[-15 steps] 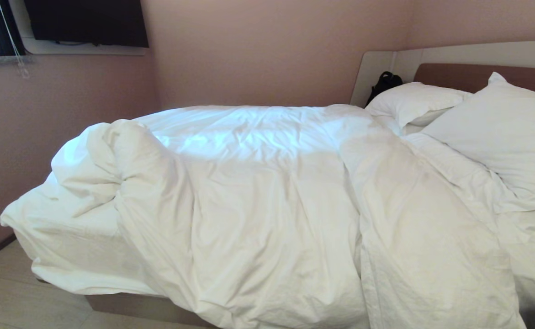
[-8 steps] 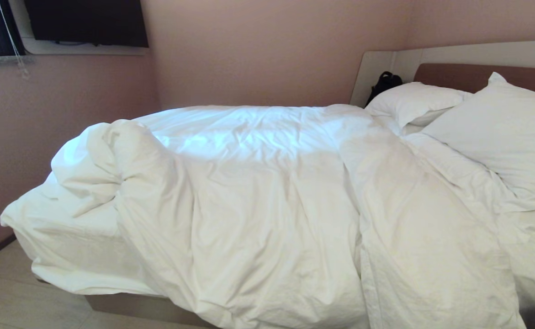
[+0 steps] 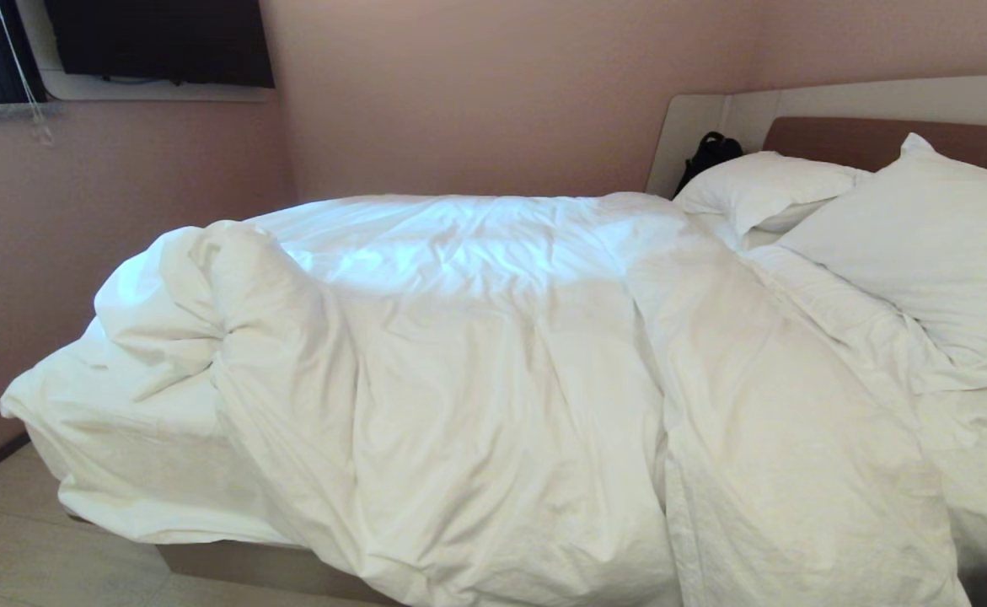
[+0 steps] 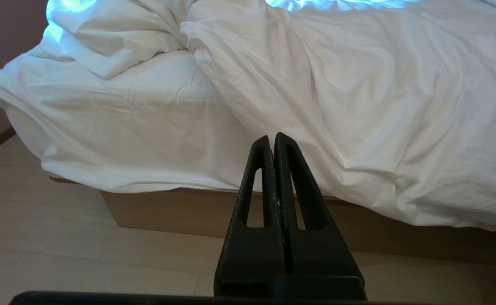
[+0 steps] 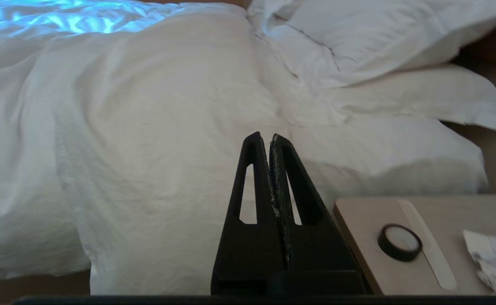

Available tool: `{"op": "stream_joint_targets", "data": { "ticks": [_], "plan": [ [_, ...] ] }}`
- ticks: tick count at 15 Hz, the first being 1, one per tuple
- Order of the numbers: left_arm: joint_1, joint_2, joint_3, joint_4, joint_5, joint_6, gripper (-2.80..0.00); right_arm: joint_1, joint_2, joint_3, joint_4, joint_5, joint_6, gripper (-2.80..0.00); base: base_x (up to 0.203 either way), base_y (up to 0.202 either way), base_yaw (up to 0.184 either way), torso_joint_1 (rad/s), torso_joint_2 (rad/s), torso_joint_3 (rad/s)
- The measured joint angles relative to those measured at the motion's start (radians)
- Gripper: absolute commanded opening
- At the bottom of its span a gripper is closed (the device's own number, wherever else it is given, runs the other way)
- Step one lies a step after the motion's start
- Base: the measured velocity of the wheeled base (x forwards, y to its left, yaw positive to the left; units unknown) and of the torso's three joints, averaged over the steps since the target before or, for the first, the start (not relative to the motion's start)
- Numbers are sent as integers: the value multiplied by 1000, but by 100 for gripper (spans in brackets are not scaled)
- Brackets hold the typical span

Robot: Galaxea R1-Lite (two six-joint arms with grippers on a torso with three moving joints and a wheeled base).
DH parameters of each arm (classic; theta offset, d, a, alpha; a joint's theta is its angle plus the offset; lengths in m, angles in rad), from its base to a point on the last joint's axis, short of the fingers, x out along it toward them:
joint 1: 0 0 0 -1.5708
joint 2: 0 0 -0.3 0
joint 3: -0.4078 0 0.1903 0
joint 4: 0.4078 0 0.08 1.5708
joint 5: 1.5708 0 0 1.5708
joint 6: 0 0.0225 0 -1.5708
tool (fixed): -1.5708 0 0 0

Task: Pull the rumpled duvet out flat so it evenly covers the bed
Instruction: Hold the folded corner of the quilt

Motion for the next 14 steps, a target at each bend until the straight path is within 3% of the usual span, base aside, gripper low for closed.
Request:
{"op": "stream_joint_targets", "data": {
  "ticks": [6, 10, 14],
  "plan": [
    [0, 0, 0, 0, 0, 0, -280, 0, -1, 92, -131, 158, -49, -280, 0, 0, 0, 0, 0, 0],
    [0, 0, 0, 0, 0, 0, -280, 0, -2, 96, -88, 210, -5, -280, 0, 0, 0, 0, 0, 0],
    [0, 0, 0, 0, 0, 0, -280, 0, -2, 96, -5, 201, 87, -280, 0, 0, 0, 0, 0, 0]
  ]
}}
